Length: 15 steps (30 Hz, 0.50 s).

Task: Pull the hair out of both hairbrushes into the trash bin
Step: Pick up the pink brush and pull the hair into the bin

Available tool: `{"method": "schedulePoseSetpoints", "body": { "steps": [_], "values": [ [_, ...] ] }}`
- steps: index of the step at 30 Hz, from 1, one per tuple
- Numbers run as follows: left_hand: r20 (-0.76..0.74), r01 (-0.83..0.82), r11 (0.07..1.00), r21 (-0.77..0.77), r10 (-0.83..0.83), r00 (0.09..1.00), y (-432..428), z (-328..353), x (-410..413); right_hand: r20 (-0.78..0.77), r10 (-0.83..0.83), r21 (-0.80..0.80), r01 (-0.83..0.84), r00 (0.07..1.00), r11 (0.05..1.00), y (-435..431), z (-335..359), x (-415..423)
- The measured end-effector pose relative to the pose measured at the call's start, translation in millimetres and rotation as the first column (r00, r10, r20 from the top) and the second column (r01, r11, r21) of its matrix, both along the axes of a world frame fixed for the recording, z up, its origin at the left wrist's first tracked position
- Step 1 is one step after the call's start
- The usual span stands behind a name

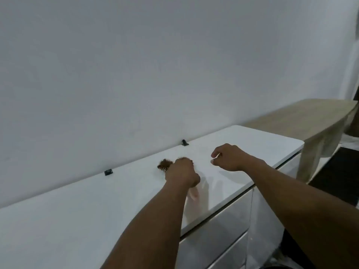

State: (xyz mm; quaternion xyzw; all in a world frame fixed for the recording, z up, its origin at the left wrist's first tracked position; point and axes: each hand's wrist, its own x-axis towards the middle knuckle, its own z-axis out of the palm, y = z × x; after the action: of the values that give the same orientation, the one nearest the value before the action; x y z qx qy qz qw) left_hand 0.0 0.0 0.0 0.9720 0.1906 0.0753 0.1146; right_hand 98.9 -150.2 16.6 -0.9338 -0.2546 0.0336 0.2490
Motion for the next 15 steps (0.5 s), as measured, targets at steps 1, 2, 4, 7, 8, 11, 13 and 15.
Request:
{"method": "schedulePoseSetpoints", "body": {
  "steps": [1,2,4,7,8,11,13,15],
  "values": [
    [-0.036,-0.017,1.000,-0.016,0.016,0.999,-0.2,-1.7,2.9,-0.017,-0.003,-0.001,0.003,1.000,1.000,1.7,-4.5,4.0],
    [-0.038,-0.029,0.999,-0.024,0.028,0.999,0.4,-4.5,6.2,-0.021,-0.009,-0.003,0.009,1.000,1.000,2.8,-7.3,8.2],
    [-0.041,-0.052,0.998,-0.041,0.051,0.998,2.0,-11.0,10.7,-0.046,-0.004,-0.009,0.004,0.999,1.000,4.4,-16.6,13.4],
    [-0.014,-0.056,0.996,-0.072,0.055,0.998,2.7,-16.8,16.6,-0.050,-0.011,-0.003,0.011,0.999,1.000,7.5,-25.6,21.3],
    [0.009,-0.053,0.997,-0.062,0.054,0.998,3.6,-18.1,17.7,-0.048,-0.015,-0.002,0.015,0.999,1.000,7.4,-25.7,20.4],
    [0.041,-0.043,0.996,-0.084,0.046,0.998,5.1,-20.0,18.5,-0.054,-0.017,-0.016,0.016,0.998,1.000,5.1,-29.3,21.2],
    [0.057,-0.037,0.994,-0.101,0.043,0.997,5.2,-21.3,17.5,-0.051,-0.014,-0.025,0.012,0.999,1.000,1.8,-28.3,18.8],
    [0.074,-0.029,0.993,-0.112,0.037,0.997,4.6,-22.2,15.3,-0.049,-0.023,-0.028,0.021,0.999,0.999,-2.9,-24.9,14.4]
  ]
}}
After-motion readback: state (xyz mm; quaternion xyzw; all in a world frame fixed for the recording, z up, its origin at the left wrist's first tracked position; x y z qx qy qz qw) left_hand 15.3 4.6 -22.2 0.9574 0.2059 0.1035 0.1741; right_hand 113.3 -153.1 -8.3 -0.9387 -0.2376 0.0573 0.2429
